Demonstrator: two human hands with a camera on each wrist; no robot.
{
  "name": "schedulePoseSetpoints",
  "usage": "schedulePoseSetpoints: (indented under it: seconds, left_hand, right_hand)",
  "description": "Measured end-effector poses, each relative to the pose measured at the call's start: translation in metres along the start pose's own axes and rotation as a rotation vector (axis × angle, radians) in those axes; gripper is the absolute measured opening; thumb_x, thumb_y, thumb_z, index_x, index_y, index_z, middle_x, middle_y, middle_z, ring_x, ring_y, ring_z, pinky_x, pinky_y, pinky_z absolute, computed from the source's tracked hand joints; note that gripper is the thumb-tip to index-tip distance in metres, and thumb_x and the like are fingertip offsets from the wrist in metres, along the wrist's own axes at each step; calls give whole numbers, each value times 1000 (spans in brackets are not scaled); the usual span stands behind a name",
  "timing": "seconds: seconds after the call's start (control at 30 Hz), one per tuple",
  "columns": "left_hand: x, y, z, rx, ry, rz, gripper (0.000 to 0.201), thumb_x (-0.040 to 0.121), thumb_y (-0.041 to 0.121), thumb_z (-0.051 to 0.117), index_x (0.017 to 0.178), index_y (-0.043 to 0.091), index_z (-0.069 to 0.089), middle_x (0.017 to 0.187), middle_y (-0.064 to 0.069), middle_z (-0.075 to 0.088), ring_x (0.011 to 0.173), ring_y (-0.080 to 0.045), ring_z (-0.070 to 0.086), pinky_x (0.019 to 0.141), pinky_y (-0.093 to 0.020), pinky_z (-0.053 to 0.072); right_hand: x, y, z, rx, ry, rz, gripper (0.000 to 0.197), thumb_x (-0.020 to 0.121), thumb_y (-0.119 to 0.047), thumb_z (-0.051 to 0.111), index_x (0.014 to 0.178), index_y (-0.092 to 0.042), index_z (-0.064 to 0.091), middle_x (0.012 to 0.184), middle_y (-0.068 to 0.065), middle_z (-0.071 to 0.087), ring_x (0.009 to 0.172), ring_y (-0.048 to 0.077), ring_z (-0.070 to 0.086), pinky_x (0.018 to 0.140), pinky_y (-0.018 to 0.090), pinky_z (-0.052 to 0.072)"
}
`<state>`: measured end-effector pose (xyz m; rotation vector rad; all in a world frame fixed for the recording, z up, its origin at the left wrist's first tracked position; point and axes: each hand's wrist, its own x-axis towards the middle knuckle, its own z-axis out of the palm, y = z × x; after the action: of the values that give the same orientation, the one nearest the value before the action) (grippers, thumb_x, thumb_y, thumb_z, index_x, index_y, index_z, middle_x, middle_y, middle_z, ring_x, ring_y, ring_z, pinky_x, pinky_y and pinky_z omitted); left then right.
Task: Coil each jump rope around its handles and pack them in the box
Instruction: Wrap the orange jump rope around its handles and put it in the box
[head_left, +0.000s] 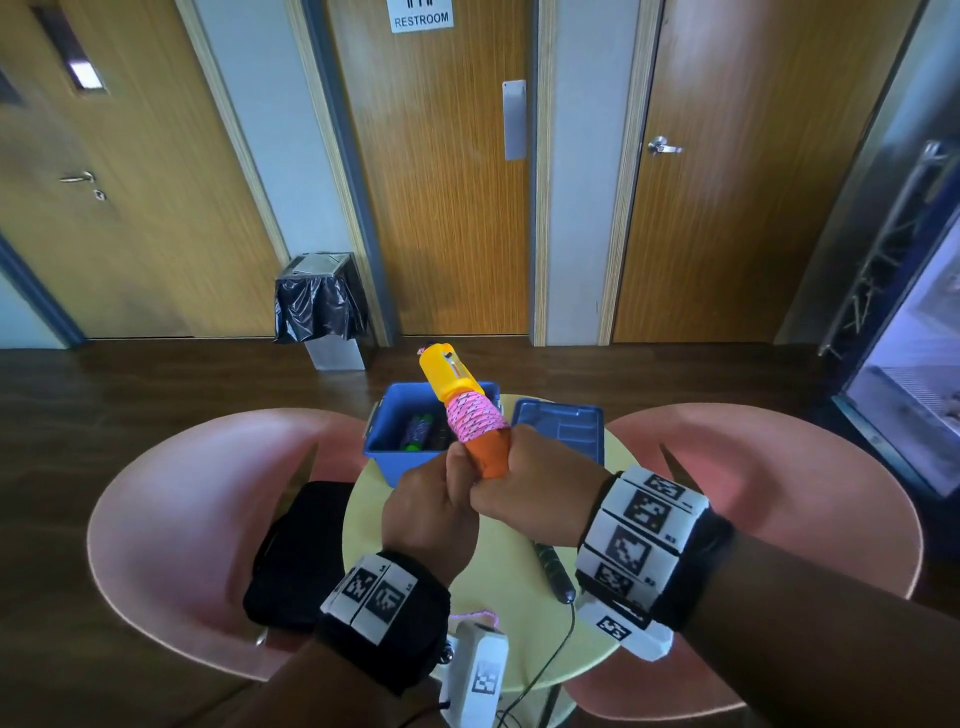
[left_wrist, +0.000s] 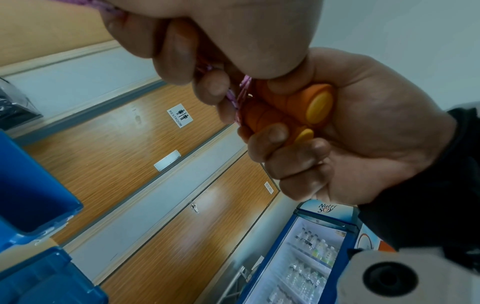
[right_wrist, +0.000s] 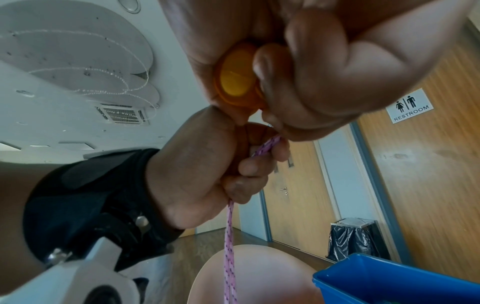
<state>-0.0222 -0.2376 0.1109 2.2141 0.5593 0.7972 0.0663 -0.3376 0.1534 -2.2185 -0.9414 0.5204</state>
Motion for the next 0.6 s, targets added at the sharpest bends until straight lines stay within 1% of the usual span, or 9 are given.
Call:
schedulePoseSetpoints:
  seconds: [0.07,0.17,0.23,0.27,0.33,0.4,0.47,0.53,0.6]
  left_hand:
    - [1,1,-1,56,-2,-5,51,83,60,9,56,29,40,56,5,51,64,-33,51,54,-38,31]
    - [1,4,-8,178,12,91,42,86,53,16,57,32,36,55,5,49,59,-30,50,53,-33,25]
    - [4,4,-14,277,13,186,43,90,47,22,61,28,48,57,1,57,56,-32,56,51,-30,28]
    - [6,3,-15,321,17,225,45,91,44,25,63,25,55,57,-1,60,55,-32,59,50,-28,30]
    - [10,-2,-18,374,35,276,43,90,40,32,63,21,59,55,-2,61,51,-31,59,47,-27,30]
    - [11,-5,-20,399,42,290,39,87,36,36,58,20,56,52,-3,58,46,-30,57,48,-24,26]
    - [11,-6,-20,388,58,276,38,85,35,36,54,20,50,50,-4,56,44,-31,55,49,-23,23]
    - [10,-5,-20,319,60,218,36,85,37,30,51,26,37,51,-7,56,47,-34,54,50,-27,22]
    - [11,-6,-18,223,41,145,36,84,44,22,51,31,29,54,-8,56,55,-37,53,53,-31,23]
  right_hand:
    - [3,1,-2,0,-22,5,49,64,-60,58,90,-19,56,71,-1,59,60,18,60,56,32,48]
    - [1,0,-13,-15,-86,-13,27,66,-43,62,75,-22,48,64,-3,51,57,15,52,54,28,38]
    - [0,-1,-16,9,-105,-35,23,72,-33,64,69,-22,45,61,-3,48,55,15,48,54,26,36]
    - [-1,-1,-15,9,-100,-40,22,72,-33,64,68,-23,44,61,-3,48,54,15,48,54,27,37]
    - [0,-1,-11,-27,-80,-40,22,69,-36,61,69,-23,43,60,-4,48,53,14,48,54,27,38]
    - [1,0,-5,-92,-67,-50,22,64,-38,57,71,-22,43,61,-3,48,54,16,50,53,27,37]
    - [1,0,-1,-153,-44,-63,31,59,-42,53,79,-19,47,66,-1,51,60,20,54,55,27,38]
    - [3,-2,1,-199,-25,-73,44,58,-46,51,89,-14,50,72,0,54,62,21,55,57,28,39]
    - [7,-5,2,-199,-25,-100,48,56,-49,48,89,-13,51,70,1,53,58,19,53,55,28,37]
